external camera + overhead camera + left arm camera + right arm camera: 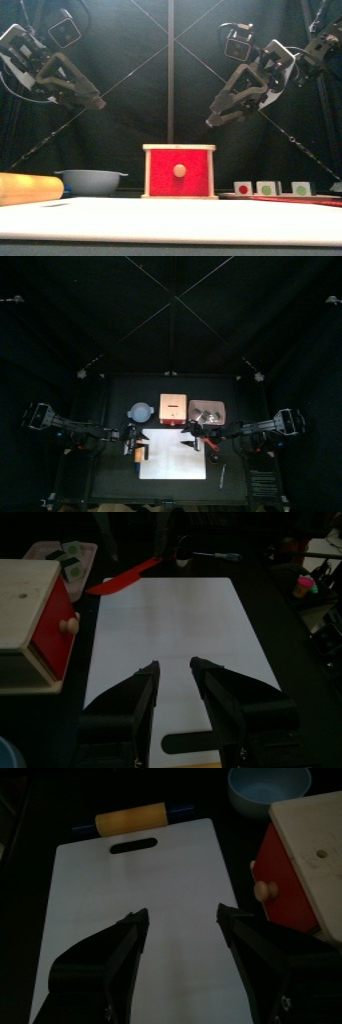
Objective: Place sushi on board then cut the sushi with the knife then place the pieces on the plate
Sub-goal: Place the 4 sushi pieces on the plate
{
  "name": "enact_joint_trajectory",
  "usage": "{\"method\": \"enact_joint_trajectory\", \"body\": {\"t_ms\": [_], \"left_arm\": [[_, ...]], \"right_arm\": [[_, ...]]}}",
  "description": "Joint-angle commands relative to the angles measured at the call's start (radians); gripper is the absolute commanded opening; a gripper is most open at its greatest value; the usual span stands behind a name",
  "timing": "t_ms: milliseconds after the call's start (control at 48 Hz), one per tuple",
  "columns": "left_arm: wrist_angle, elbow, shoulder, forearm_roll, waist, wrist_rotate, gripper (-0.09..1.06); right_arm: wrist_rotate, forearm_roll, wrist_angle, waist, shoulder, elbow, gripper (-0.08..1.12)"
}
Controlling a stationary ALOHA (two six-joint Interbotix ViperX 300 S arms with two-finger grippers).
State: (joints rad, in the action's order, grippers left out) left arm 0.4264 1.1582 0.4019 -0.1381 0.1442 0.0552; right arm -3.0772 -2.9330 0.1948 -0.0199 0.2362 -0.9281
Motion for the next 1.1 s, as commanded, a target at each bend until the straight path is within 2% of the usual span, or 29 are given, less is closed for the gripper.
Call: {"method": "enact_joint_trajectory", "body": {"t_ms": [21, 354, 708, 1104], "left_arm": [[0.011, -0.021, 0.002, 0.0, 0.002, 0.002, 0.74], [0.012, -0.029, -0.005, 0.002, 0.002, 0.0, 0.74], [0.014, -0.051, -0.054, 0.003, 0.002, 0.002, 0.74], [0.012, -0.044, -0.054, 0.003, 0.0, 0.003, 0.74]], "right_arm": [[-0.002, -0.002, 0.003, 0.002, 0.006, 0.025, 0.9], [-0.002, -0.003, 0.003, 0.005, -0.009, 0.035, 0.9], [-0.002, -0.005, 0.003, 0.006, -0.009, 0.037, 0.9], [-0.002, -0.002, 0.003, 0.006, -0.009, 0.034, 0.9]]}}
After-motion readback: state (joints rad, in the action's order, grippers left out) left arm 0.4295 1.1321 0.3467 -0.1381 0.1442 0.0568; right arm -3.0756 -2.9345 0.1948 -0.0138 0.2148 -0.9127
